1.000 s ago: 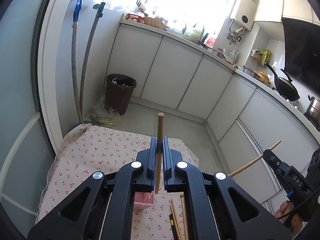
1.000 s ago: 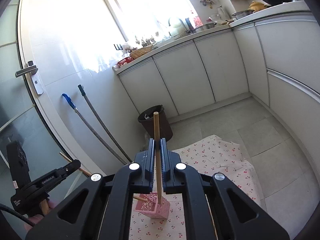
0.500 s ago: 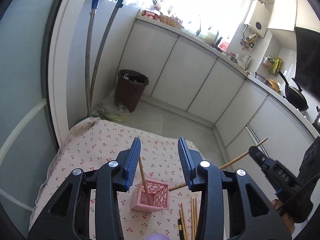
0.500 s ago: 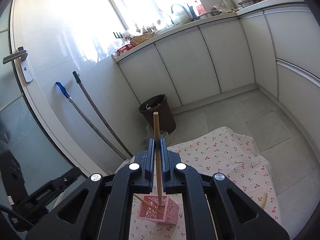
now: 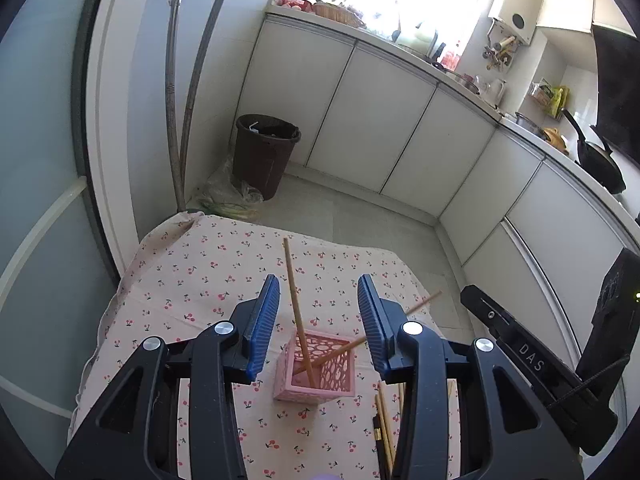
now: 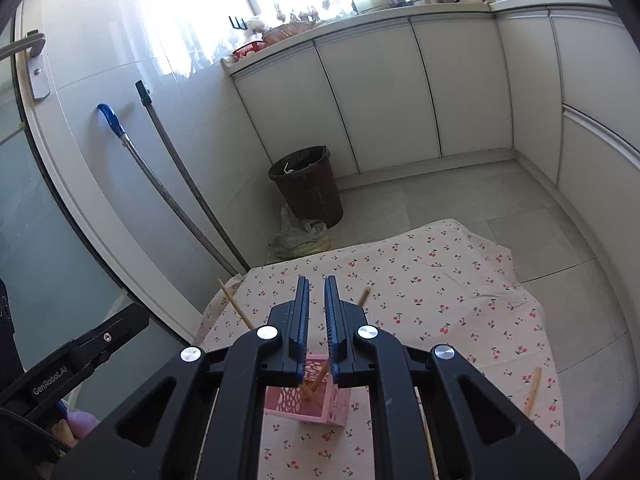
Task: Organize utensils
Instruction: 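Move the open left tool back over the chopsticks and grasp another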
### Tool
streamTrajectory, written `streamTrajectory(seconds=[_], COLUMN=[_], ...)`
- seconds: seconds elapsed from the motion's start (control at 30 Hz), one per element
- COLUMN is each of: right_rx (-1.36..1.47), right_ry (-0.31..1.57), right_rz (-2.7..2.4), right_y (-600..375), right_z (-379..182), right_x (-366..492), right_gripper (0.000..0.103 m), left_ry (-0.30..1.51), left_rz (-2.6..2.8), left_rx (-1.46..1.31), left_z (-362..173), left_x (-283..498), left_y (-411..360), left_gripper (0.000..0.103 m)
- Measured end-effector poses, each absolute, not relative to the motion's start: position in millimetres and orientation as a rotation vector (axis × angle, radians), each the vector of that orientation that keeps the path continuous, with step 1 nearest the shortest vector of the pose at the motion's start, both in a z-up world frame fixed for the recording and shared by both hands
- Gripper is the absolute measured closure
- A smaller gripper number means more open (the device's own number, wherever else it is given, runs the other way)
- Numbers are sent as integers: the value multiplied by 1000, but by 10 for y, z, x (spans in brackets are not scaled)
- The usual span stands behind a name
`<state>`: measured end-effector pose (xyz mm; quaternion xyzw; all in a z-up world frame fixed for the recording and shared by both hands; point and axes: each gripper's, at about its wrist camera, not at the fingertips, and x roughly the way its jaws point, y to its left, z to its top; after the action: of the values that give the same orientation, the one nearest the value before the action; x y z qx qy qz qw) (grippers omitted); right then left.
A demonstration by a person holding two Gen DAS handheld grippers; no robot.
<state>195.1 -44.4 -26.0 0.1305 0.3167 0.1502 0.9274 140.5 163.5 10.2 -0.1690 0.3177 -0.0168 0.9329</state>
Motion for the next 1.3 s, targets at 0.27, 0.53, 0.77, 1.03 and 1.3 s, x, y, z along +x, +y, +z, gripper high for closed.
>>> streamTrajectory(seconds=[0.27, 0.53, 0.77, 1.03, 1.3], right_rx=[189, 154, 149, 237, 449], right_ry=[678, 710, 729, 713, 676], right_rz=[225, 102, 7, -27, 7], right_y=[-750, -1216, -1655, -2320, -2921], right_z=[-301, -388, -482, -479, -423], right_x=[1677, 1404, 1177, 791, 703], right_gripper=[70, 44, 26, 14, 8], left_ry=[717, 804, 848, 1036, 1267], left_rz=[-68, -100, -135, -211, -215], left_rx=[-279, -196, -129, -27, -60], left_z=[-10, -193, -293, -707, -1295], left_x=[1388, 1373, 1307, 1410, 1769], left_y=[1315, 902, 534, 0, -257], left_gripper=[51, 39, 27, 13, 13])
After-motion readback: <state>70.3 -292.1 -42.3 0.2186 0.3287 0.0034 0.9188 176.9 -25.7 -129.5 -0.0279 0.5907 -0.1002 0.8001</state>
